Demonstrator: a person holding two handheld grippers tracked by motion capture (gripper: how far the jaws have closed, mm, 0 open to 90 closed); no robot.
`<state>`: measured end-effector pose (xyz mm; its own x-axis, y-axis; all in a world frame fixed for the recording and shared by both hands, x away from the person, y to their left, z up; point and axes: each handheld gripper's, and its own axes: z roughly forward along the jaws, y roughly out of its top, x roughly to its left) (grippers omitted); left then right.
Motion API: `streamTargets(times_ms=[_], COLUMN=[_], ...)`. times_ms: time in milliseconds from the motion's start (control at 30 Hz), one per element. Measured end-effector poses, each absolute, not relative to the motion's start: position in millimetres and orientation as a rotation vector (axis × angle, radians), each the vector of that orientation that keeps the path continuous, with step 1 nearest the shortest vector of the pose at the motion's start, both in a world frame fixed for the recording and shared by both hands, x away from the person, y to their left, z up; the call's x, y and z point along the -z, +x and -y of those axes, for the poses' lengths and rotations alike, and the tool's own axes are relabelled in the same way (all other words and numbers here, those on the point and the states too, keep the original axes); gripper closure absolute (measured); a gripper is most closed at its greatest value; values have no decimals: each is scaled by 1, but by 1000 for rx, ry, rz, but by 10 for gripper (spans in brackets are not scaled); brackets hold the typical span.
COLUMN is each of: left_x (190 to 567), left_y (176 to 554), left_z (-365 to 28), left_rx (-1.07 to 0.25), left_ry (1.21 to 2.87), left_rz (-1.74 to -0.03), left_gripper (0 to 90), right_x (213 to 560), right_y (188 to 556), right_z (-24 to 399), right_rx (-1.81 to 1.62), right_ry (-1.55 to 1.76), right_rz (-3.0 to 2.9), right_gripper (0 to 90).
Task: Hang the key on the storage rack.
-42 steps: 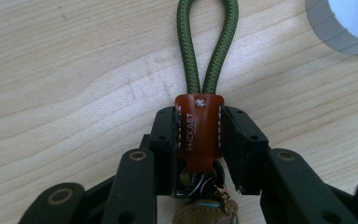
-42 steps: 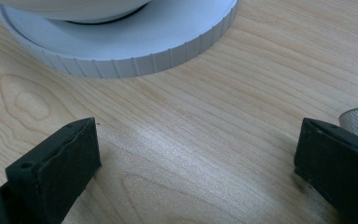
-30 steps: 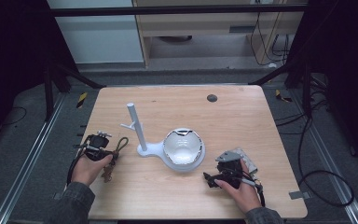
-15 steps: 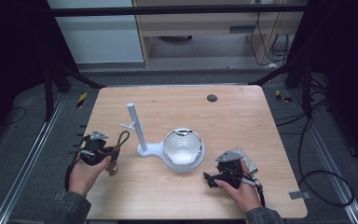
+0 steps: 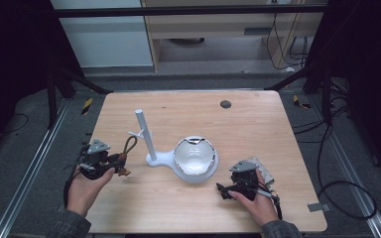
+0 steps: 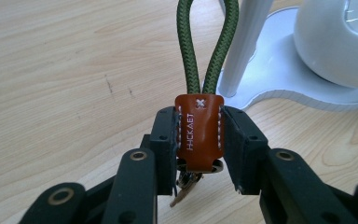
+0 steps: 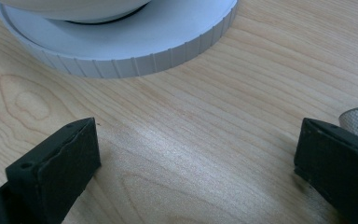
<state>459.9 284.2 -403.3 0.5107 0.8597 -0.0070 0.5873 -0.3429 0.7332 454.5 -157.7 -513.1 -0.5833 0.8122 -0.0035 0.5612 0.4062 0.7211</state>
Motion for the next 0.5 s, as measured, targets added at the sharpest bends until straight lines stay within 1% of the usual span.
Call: streamTargets(times_ms=[500], left_x=[391], left_y=[439], left_z=[-286], left_rx=[-528], left_ry=[2042], left_rz=[-1086], left_gripper=[660], right_x=[513], right_y=[455], right_z=[158], right_rx=[-983], right_ry=[1185], right_rz=[-2313], right_gripper=[2])
